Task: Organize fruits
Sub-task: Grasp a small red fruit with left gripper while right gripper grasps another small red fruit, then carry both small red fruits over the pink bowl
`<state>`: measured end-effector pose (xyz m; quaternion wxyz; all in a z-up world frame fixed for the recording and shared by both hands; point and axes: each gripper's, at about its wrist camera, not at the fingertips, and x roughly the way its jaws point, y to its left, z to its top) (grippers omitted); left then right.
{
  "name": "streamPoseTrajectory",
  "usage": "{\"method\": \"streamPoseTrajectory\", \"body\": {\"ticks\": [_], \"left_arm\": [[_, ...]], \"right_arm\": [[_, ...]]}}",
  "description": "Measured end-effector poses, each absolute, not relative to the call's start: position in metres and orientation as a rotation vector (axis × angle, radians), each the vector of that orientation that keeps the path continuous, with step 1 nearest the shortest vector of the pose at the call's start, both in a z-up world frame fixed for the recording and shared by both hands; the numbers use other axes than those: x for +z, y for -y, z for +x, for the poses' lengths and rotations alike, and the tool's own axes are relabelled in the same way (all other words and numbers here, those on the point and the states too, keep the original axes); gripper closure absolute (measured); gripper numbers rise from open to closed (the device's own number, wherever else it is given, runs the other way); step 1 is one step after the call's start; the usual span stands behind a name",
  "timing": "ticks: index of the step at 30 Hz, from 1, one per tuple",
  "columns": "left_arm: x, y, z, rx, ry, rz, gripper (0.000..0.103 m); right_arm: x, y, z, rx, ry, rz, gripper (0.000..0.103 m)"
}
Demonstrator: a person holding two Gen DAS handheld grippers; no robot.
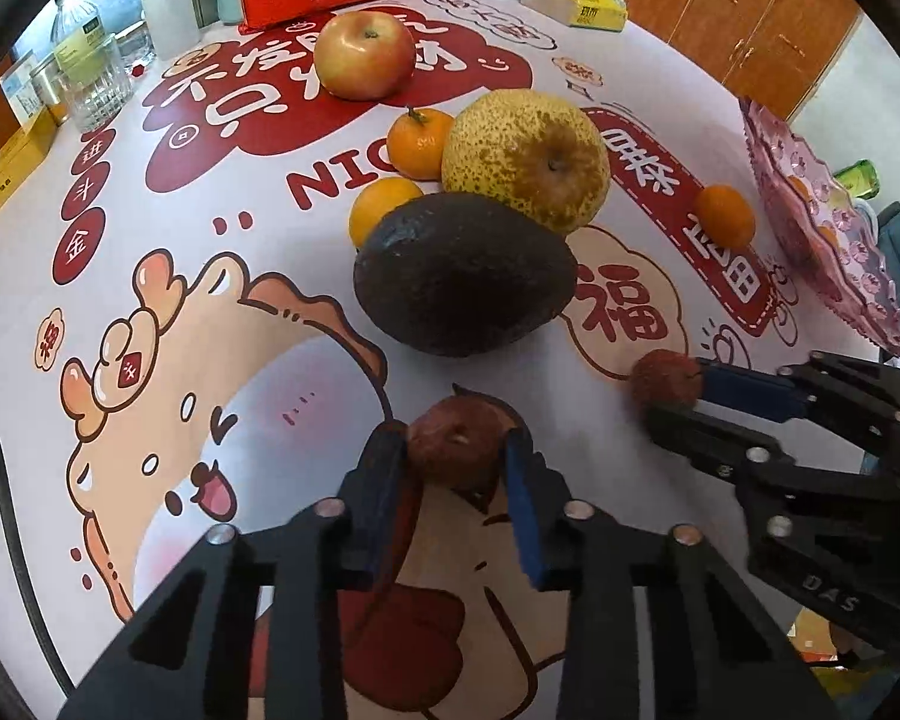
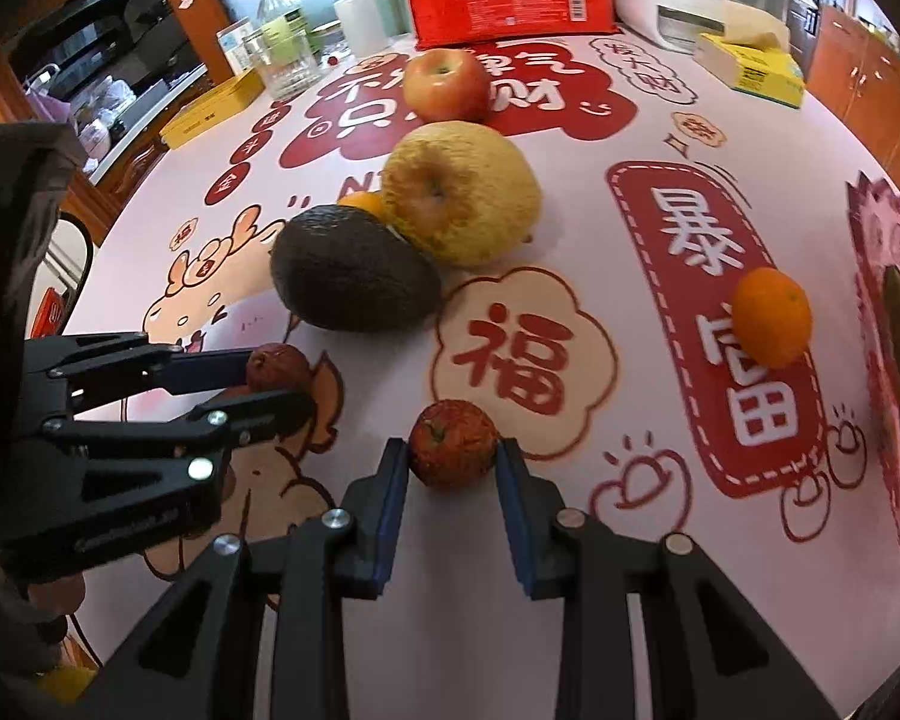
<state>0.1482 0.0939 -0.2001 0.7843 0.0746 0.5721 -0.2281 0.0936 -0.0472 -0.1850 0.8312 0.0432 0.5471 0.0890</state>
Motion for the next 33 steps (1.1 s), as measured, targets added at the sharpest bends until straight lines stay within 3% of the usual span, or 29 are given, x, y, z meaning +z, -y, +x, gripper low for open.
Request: {"method": "streamPoseTrajectory", "body": {"ticks": [19,33], "left_arm": [[-0.165,-0.065,0.115,-0.493,-1.218,0.138,0.075],[-0.078,0.055,0.090,-0.642,-1.030,0.196,0.075]], "right_arm": [[-0.153,0.085,0.061,0.169,-1.098,0.107,0.073],[-0.087,0.175,0.021,0.080,-0.942,0.113,0.073]]}}
